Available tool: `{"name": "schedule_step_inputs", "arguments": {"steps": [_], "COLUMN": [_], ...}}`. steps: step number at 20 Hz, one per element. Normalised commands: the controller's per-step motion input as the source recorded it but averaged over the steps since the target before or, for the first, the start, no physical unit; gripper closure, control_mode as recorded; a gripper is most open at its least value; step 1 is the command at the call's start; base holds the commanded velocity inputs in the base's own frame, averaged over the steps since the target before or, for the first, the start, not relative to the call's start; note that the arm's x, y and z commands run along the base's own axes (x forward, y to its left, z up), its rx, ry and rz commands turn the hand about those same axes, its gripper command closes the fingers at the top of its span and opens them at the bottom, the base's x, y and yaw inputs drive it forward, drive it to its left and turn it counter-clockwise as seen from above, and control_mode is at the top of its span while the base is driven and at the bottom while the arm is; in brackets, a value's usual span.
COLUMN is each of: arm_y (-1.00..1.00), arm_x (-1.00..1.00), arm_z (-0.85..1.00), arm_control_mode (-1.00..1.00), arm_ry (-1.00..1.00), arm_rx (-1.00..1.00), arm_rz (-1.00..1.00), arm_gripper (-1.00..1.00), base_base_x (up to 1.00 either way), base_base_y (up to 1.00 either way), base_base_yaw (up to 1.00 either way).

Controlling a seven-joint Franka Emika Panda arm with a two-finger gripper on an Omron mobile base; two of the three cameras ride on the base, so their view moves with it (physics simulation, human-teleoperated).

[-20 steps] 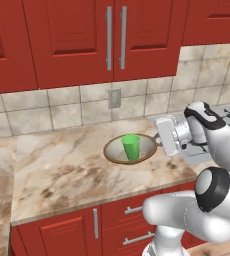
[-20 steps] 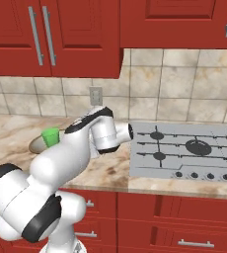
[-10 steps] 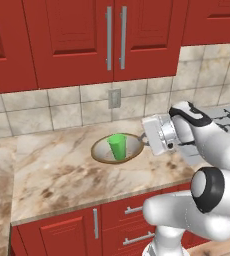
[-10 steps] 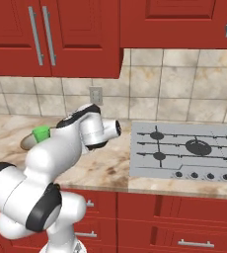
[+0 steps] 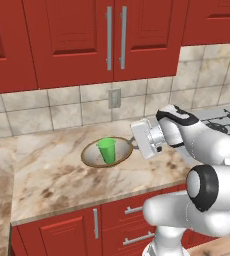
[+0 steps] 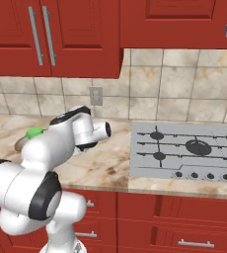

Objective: Place the cup inside the bowl on the dining table and move the bowl to any counter.

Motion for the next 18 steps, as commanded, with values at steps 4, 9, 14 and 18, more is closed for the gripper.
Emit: {"name": "schedule_step_inputs", "arguments": {"steps": [4, 9, 14, 18], "arm_y": [0.22, 0.17, 0.14, 0.13], "arm_x": [0.06, 0.09, 0.13, 0.15], "arm_z": [-0.29, -0.15, -0.13, -0.17], "arm_control_mode": [-1.0, -1.0, -1.0, -1.0], "arm_ry": [0.0, 0.0, 0.0, 0.0], "arm_rx": [0.0, 0.0, 0.0, 0.0], "arm_rz": [0.02, 0.02, 0.01, 0.0], "arm_gripper": [1.0, 1.0, 1.0, 1.0], "base_base_x": [0.0, 0.0, 0.0, 0.0], "base_base_y": [0.0, 0.0, 0.0, 0.0], "base_base_yaw": [0.0, 0.0, 0.0, 0.0]}}
